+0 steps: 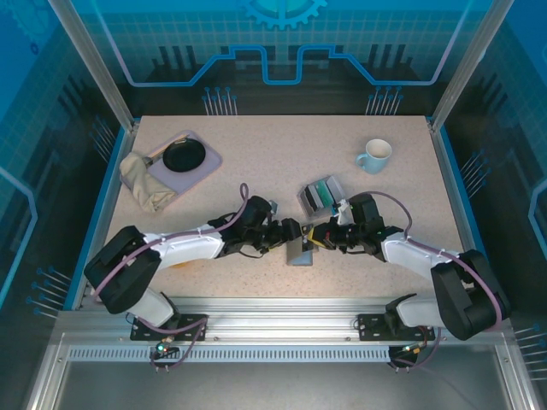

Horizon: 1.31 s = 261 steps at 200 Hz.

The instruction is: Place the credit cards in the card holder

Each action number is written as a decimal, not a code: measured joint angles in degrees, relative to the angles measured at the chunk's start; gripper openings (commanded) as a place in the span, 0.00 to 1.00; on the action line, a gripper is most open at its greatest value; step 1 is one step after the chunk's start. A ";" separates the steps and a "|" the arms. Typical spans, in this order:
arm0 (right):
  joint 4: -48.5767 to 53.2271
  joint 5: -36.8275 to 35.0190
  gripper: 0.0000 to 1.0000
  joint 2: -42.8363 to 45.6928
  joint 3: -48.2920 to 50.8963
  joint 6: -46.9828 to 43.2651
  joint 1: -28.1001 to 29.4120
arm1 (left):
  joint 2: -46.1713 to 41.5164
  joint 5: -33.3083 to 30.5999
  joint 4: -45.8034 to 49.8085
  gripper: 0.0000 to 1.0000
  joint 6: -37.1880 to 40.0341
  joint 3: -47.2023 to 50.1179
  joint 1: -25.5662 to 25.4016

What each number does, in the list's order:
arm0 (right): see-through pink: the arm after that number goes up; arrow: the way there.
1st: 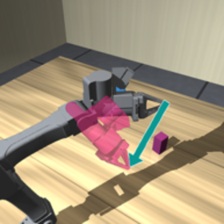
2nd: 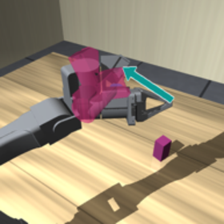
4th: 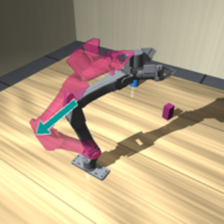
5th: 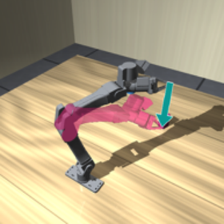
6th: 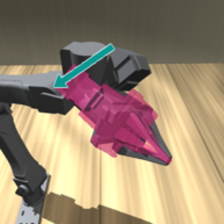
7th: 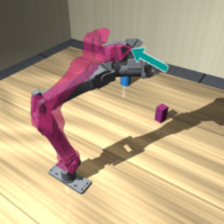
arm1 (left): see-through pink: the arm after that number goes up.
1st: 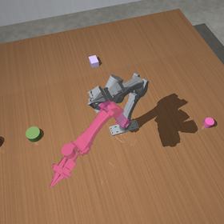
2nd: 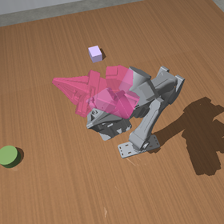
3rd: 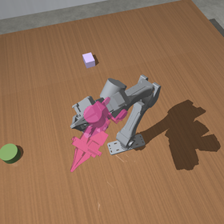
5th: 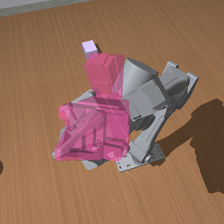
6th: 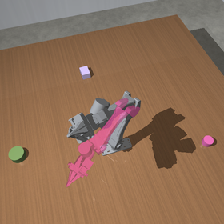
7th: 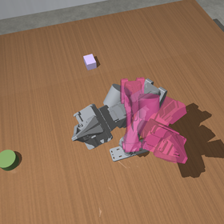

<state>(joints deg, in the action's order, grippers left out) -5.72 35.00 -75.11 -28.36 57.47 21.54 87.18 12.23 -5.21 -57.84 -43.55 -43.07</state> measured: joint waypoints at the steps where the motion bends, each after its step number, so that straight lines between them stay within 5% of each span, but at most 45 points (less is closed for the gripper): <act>1: 0.00 0.00 0.03 0.00 0.00 0.00 0.00 | -0.04 -0.02 0.04 0.79 0.04 0.00 0.00; 49: -0.39 0.20 0.03 0.00 -0.13 0.61 0.00 | -0.42 -0.02 2.86 0.68 1.64 -0.57 0.00; 87: -1.44 0.22 0.02 0.00 -0.26 1.09 0.07 | 0.63 0.57 2.60 0.76 2.27 -1.09 0.00; 131: -2.84 0.76 0.02 -0.07 -0.26 2.01 0.22 | 1.09 1.90 1.20 0.75 2.36 -1.09 0.00; 261: 0.15 -0.09 0.02 -1.81 -1.68 0.48 0.33 | 2.08 2.12 1.97 0.15 2.89 -2.34 0.15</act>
<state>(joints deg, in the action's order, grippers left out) -5.56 34.92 -76.93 -30.04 57.95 21.87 89.25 14.35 -3.25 -54.96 -45.89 -42.92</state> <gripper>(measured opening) 0.044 0.172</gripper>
